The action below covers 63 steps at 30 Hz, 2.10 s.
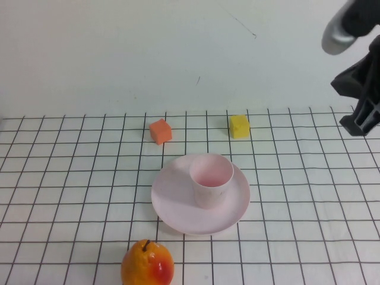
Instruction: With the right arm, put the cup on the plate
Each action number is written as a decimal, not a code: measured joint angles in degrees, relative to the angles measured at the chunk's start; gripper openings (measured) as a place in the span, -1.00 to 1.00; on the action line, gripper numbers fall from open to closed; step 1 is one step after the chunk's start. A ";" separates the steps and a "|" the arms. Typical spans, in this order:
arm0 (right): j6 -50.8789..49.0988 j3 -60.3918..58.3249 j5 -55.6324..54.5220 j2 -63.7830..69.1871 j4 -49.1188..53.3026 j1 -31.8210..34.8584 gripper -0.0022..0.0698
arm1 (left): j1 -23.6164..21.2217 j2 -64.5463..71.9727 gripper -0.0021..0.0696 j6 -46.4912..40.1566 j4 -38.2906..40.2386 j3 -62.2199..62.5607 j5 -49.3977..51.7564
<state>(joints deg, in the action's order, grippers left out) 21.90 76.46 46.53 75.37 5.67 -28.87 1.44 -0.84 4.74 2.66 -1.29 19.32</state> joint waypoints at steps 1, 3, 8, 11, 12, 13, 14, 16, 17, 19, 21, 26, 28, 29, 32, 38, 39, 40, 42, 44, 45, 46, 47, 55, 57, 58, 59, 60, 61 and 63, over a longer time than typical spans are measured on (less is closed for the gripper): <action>0.00 -3.59 -5.20 -2.19 -0.15 0.00 -0.94 | 0.00 0.00 -0.95 0.00 0.00 0.00 0.00; 0.00 -11.17 -13.67 -6.92 -0.30 0.16 -0.94 | 0.00 0.00 -0.95 0.00 0.00 0.00 0.00; -0.84 -30.13 -31.32 -18.95 -1.23 4.38 -0.94 | 0.00 0.00 -0.95 0.00 0.00 0.00 0.00; -3.96 -40.75 -38.39 -26.03 -3.27 9.56 -0.94 | 0.00 0.00 -0.95 0.00 0.00 0.00 0.00; -5.08 -44.16 -39.64 -28.59 -3.85 11.66 -0.94 | 0.00 0.00 -0.95 0.00 0.00 0.00 0.00; -6.27 -47.33 -40.88 -31.17 -4.52 13.73 -0.94 | 0.00 0.00 -0.95 0.00 0.00 0.00 0.00; -7.09 -50.22 -41.76 -33.70 -5.24 15.78 -0.94 | 0.00 0.00 -0.95 0.00 0.00 0.00 0.00; -7.89 -54.88 -42.83 -38.17 -6.00 19.14 -0.94 | 0.00 0.00 -0.95 0.00 0.00 0.00 0.00; -8.15 -57.18 -43.20 -40.64 -6.19 20.78 -0.94 | 0.00 0.00 -0.95 0.00 0.00 0.00 0.00; -8.24 -60.96 -43.49 -45.01 -6.45 23.33 -0.94 | 0.00 0.00 -0.95 0.00 0.00 0.00 0.00; -8.24 -64.30 -43.49 -49.51 -6.45 25.26 -0.94 | 0.00 0.00 -0.95 0.00 0.00 0.00 0.00; -9.45 -70.63 -43.49 -58.58 -6.50 28.63 -0.94 | 0.00 0.00 -0.95 0.00 0.00 0.00 0.00; -10.12 -72.23 -43.60 -61.31 -6.50 29.23 -0.94 | 0.00 0.00 -0.95 0.00 0.00 0.00 0.00; -10.24 -73.10 -43.60 -62.73 -6.50 29.39 -0.94 | 0.00 0.00 -0.95 0.00 0.00 0.00 0.00; -10.39 -75.11 -43.60 -66.27 -6.50 29.49 -0.94 | 0.00 0.00 -0.95 0.00 0.00 0.00 0.00; -10.66 -78.00 -42.95 -71.92 -6.58 29.49 -0.94 | 0.00 0.00 -0.95 0.00 0.00 0.00 0.00; -10.66 -78.08 -42.63 -72.57 -6.58 29.49 -0.94 | 0.00 0.00 -0.95 0.00 0.00 0.00 0.00; -10.66 -78.08 -42.22 -73.34 -6.58 29.49 -0.94 | 0.00 0.00 -0.95 0.00 0.00 0.00 0.00; -10.66 -78.08 -40.98 -74.89 -6.58 29.49 -0.94 | 0.00 0.00 -0.95 0.00 0.00 0.00 0.00; -10.66 -78.08 -39.58 -75.79 -6.58 29.49 -0.94 | 0.00 0.00 -0.95 0.00 0.00 0.00 0.00; -10.66 -78.08 -39.02 -75.79 -6.58 29.49 -0.94 | 0.00 0.00 -0.95 0.00 0.00 0.00 0.00; -10.66 -78.08 -38.44 -75.87 -6.58 29.49 -0.94 | 0.00 0.00 -0.95 0.00 0.00 0.00 0.00; -10.66 -78.08 -37.81 -76.03 -6.58 29.49 -0.94 | 0.00 0.00 -0.95 0.00 0.00 0.00 0.00; -10.38 -78.08 -29.83 -76.06 -6.58 29.49 -0.95 | 0.00 0.00 -0.95 0.00 0.00 0.00 0.00; -10.30 -78.08 -26.65 -76.06 -6.58 29.49 -0.95 | 0.00 0.00 -0.95 0.00 0.00 0.00 0.00; -10.26 -78.08 -25.45 -76.06 -6.58 29.49 -0.95 | 0.00 0.00 -0.95 0.00 0.00 0.00 0.00; -10.26 -78.08 -25.18 -76.06 -6.58 29.49 -0.95 | 0.00 0.00 -0.95 0.00 0.00 0.00 0.00; -10.26 -78.08 -25.11 -76.06 -6.58 29.49 -0.95 | 0.00 0.00 -0.95 0.00 0.00 0.00 0.00; -10.16 -78.08 -25.11 -76.06 -6.58 29.49 -0.95 | 0.00 0.00 -0.95 0.00 0.00 0.00 0.00; -10.16 -78.08 -24.97 -76.06 -6.58 29.49 -0.95 | 0.00 0.00 -0.95 0.00 0.00 0.00 0.00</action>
<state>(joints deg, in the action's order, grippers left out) 11.73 -1.61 21.56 -0.69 -0.92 0.61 1.44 -0.84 4.74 2.66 -1.29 19.32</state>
